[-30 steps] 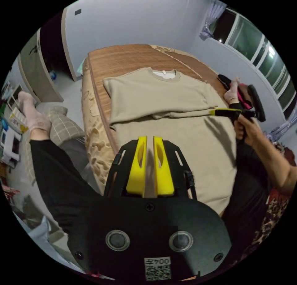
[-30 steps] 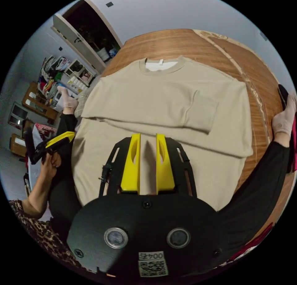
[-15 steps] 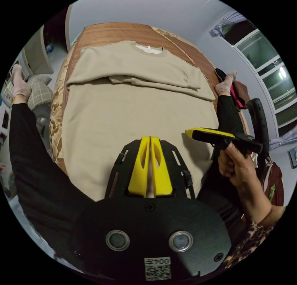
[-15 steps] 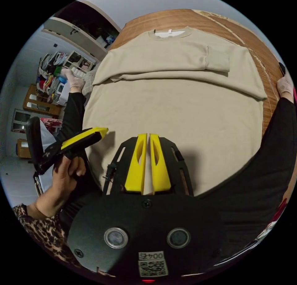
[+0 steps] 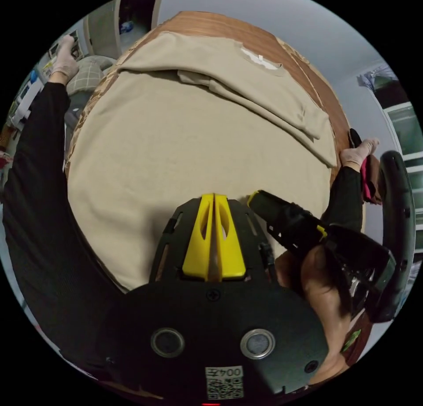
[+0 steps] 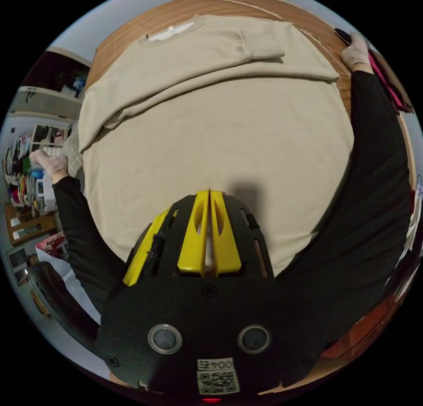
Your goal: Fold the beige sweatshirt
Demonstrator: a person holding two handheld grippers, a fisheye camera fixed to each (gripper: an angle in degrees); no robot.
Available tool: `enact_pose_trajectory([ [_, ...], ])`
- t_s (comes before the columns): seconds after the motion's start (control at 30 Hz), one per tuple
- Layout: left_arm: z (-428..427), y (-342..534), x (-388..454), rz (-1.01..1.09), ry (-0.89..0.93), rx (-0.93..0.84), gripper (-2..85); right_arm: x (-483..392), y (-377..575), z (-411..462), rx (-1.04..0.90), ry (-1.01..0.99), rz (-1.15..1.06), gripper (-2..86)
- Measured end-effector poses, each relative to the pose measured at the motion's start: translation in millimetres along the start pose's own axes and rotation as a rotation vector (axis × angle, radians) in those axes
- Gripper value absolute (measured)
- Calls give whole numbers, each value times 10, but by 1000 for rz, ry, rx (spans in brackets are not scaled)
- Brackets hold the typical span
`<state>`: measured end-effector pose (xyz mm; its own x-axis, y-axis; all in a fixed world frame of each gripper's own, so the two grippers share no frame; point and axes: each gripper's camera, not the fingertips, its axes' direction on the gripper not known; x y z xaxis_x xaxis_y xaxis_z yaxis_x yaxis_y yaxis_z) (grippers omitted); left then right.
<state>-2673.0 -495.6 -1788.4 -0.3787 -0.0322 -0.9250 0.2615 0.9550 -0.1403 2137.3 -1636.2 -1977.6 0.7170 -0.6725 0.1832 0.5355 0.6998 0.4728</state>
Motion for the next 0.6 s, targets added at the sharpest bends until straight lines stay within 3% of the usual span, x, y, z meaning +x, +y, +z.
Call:
enact_pose_trajectory([
  [0.23,-22,-96,-286,-108,98,5,2,140,-199,-67,10,-125,129,-7],
  [0.4,-116,-117,-411,-124,94,29,2,114,-261,-123,27,-119,102,-7],
  [0.6,-185,-185,-866,-226,261,8,2,142,-382,-180,2,-127,94,-7],
])
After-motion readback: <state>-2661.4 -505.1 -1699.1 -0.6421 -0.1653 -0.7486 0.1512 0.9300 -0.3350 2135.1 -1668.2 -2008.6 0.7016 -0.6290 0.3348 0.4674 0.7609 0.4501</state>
